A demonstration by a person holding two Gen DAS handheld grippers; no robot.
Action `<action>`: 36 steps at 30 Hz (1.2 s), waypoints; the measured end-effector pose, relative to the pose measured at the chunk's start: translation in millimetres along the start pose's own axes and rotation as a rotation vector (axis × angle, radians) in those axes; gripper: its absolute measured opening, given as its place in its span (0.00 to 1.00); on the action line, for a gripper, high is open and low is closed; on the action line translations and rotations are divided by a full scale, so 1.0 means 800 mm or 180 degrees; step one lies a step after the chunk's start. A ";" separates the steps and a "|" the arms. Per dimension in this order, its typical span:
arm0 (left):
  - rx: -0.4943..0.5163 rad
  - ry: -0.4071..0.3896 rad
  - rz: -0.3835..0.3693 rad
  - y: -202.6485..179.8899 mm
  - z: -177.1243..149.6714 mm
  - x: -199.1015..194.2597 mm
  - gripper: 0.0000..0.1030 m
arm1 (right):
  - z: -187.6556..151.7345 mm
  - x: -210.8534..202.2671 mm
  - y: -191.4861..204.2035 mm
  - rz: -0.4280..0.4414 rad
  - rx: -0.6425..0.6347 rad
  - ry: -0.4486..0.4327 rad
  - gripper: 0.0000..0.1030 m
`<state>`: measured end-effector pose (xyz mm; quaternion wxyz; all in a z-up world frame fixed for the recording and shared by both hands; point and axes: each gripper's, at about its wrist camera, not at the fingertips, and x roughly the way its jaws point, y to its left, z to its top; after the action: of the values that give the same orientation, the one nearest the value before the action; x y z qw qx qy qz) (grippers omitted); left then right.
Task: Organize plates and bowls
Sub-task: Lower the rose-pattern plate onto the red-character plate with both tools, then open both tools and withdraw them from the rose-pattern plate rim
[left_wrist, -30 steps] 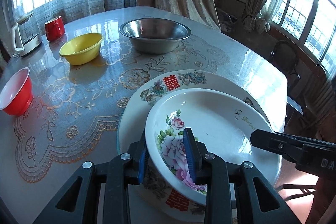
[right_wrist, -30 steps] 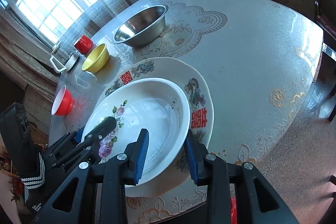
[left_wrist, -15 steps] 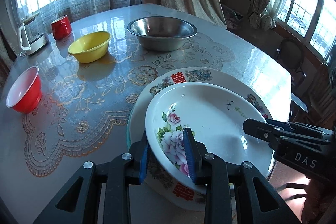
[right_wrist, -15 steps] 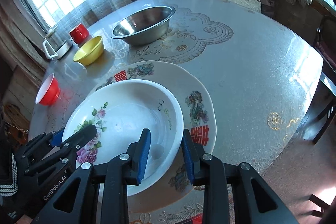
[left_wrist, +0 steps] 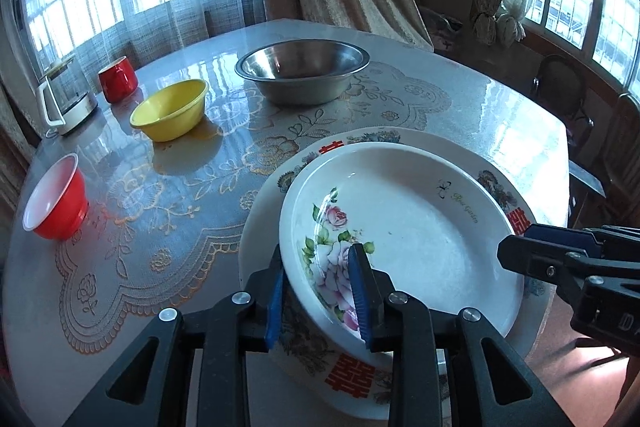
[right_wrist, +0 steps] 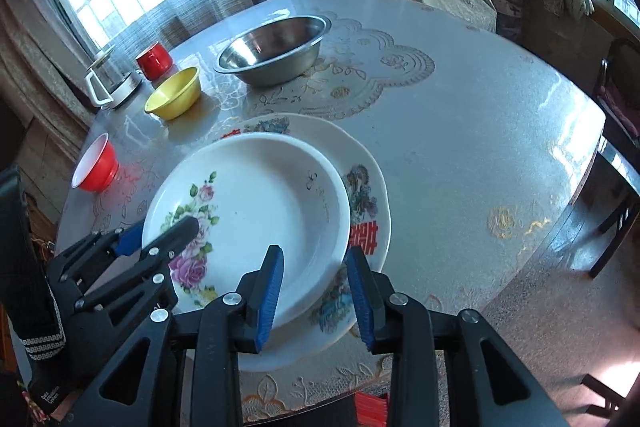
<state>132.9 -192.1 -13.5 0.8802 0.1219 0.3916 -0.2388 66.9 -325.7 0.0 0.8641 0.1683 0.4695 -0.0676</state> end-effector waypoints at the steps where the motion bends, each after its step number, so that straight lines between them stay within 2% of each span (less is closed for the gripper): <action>1: 0.0011 -0.0006 0.0004 0.000 -0.001 0.000 0.29 | 0.000 0.001 0.000 0.0028 0.0000 -0.0008 0.32; 7: -0.0006 0.0078 -0.0131 0.008 0.001 -0.005 0.32 | -0.002 0.003 0.004 0.0006 0.0006 -0.0033 0.33; 15: -0.0007 -0.0025 -0.0129 0.014 0.000 -0.018 0.34 | 0.000 0.004 0.002 0.0008 0.0016 -0.0061 0.34; 18: 0.0031 0.0014 -0.0129 0.009 -0.002 -0.011 0.30 | -0.001 0.003 0.003 -0.0006 0.0009 -0.0060 0.34; 22: 0.0101 -0.0024 -0.0020 0.001 -0.006 -0.008 0.30 | -0.002 0.003 0.003 0.0010 0.0016 -0.0064 0.35; 26: 0.0017 0.0007 -0.0074 0.006 -0.006 -0.011 0.31 | -0.004 0.001 0.001 0.0053 0.0041 -0.0077 0.35; 28: -0.0013 -0.0007 -0.0056 0.007 -0.005 -0.015 0.35 | -0.005 0.000 -0.001 0.0084 0.0078 -0.0105 0.35; 30: -0.0038 -0.0045 -0.0026 0.009 -0.004 -0.020 0.49 | -0.005 0.000 -0.002 0.0108 0.0094 -0.0121 0.35; 32: -0.0065 -0.0083 -0.0016 0.011 -0.004 -0.026 0.56 | -0.005 0.000 -0.003 0.0123 0.0101 -0.0136 0.36; 35: -0.0093 -0.0123 0.0022 0.015 -0.005 -0.032 0.60 | -0.006 -0.002 -0.001 0.0124 0.0093 -0.0182 0.37; 36: -0.0104 -0.0132 0.0029 0.016 -0.005 -0.034 0.64 | -0.006 -0.004 0.000 0.0151 0.0097 -0.0204 0.37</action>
<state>121.3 -170.7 4.3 0.8911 0.1043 0.3765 -0.2308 61.6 -324.1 0.1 0.8774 0.1903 0.4363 -0.0596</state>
